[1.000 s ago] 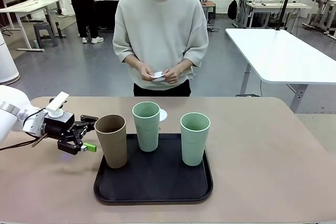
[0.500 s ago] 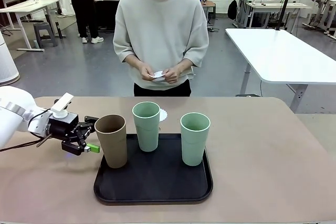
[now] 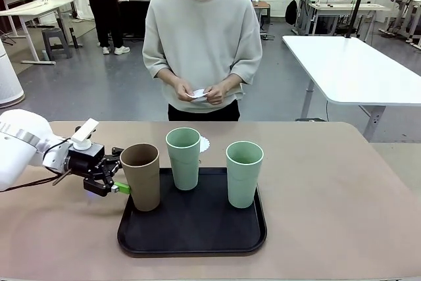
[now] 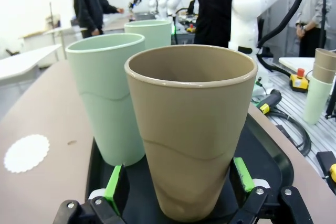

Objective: Place coasters on the table and set cups on them.
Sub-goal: Pick up one Reusable plastic cup and place it on a coaster set by the human.

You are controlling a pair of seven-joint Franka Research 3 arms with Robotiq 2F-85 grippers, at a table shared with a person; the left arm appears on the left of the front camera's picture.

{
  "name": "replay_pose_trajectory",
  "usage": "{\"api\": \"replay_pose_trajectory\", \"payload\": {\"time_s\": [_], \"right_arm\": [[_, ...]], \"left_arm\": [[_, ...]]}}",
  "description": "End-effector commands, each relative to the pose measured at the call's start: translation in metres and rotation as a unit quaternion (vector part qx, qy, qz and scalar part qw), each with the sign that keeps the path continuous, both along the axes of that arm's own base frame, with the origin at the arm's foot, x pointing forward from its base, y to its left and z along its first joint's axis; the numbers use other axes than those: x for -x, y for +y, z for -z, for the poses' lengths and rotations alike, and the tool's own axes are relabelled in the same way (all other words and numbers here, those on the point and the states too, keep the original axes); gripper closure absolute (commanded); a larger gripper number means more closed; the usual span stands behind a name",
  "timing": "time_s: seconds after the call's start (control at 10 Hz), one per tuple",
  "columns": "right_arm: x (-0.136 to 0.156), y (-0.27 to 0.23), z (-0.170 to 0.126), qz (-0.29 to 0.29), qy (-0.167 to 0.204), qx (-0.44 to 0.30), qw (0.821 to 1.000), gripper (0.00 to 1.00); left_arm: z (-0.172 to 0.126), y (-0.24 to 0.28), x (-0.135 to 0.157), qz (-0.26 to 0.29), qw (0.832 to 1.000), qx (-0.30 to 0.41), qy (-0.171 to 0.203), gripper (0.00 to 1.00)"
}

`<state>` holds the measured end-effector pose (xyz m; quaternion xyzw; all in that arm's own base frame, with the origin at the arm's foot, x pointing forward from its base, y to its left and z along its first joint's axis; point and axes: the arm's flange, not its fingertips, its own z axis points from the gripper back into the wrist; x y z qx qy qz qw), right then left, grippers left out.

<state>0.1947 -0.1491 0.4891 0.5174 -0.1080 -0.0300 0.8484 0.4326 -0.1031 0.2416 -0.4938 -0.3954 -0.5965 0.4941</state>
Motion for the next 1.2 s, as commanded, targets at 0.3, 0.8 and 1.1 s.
{"api": "replay_pose_trajectory", "payload": {"time_s": [0.3, 0.8, 1.1], "right_arm": [[0.000, 0.000, 0.000, -0.001, 0.000, -0.004, 1.000, 0.00], [0.000, 0.000, 0.000, -0.001, 0.000, -0.004, 1.000, 0.00], [0.000, 0.000, 0.000, -0.001, 0.000, -0.004, 1.000, 0.00]], "left_arm": [[0.011, -0.022, 0.000, 0.007, 1.000, -0.003, -0.008, 0.00], [0.020, -0.029, 0.006, 0.019, 1.000, -0.009, 0.000, 0.00], [0.025, -0.036, 0.011, 0.029, 0.999, -0.012, 0.004, 0.00]]}}
